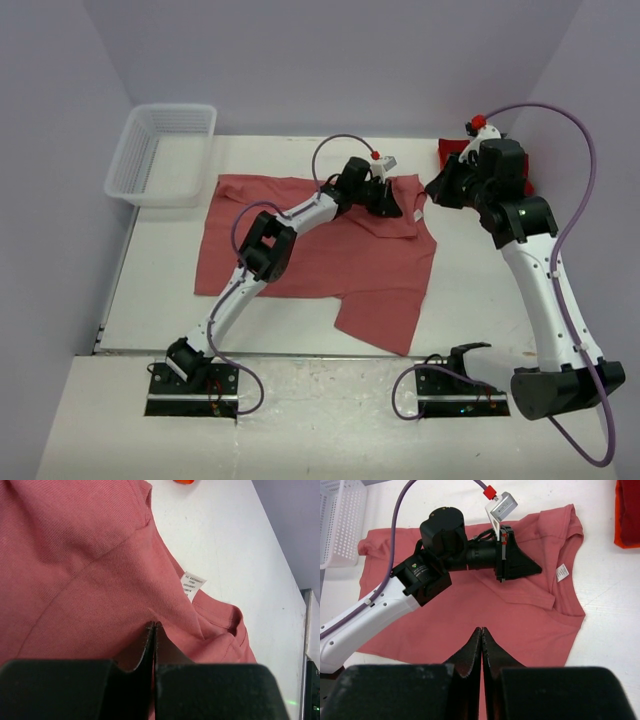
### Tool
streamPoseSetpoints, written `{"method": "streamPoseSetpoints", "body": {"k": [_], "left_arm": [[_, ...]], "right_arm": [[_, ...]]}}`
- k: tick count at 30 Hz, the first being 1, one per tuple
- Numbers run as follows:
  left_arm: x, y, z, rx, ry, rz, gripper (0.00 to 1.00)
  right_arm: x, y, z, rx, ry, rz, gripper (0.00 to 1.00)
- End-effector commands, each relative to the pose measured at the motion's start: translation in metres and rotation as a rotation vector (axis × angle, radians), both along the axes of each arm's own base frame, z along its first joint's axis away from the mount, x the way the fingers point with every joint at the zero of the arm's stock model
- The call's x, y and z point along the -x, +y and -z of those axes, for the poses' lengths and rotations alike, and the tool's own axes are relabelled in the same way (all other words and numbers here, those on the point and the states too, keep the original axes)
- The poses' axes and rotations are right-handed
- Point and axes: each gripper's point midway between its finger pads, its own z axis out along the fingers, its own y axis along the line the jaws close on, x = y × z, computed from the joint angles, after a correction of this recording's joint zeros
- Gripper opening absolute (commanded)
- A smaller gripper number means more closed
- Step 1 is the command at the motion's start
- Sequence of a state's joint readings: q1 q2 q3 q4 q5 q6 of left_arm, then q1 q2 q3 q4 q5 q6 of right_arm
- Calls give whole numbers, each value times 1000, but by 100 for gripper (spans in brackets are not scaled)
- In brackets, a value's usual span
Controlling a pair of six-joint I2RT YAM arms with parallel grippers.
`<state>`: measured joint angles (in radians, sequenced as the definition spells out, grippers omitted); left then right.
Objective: Fold and stack the t-shirts
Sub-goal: Fold the flattened tshirt in 1/3 of the way
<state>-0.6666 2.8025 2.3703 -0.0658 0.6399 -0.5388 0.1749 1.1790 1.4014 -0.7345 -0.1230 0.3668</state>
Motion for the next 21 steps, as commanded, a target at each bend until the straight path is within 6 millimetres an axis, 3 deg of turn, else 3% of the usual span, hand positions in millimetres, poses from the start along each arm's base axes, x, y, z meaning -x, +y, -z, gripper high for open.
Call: {"method": "streamPoseSetpoints", "body": {"k": [1,5,11,21], "left_arm": [[13,-5,36,-19,75,13,0],[26,-18,39,16,92,53,0],[28,-33,23,89,66,82,0],[44,-38,-30,218,23,197,0]], "right_arm": [[7,-1,-14,-16,-61,11,0],[7,2,-8,-32,-50,1,0],[7,17,13,-84,6,-40,0],[4,45,59,-83,113,-83,1]]}}
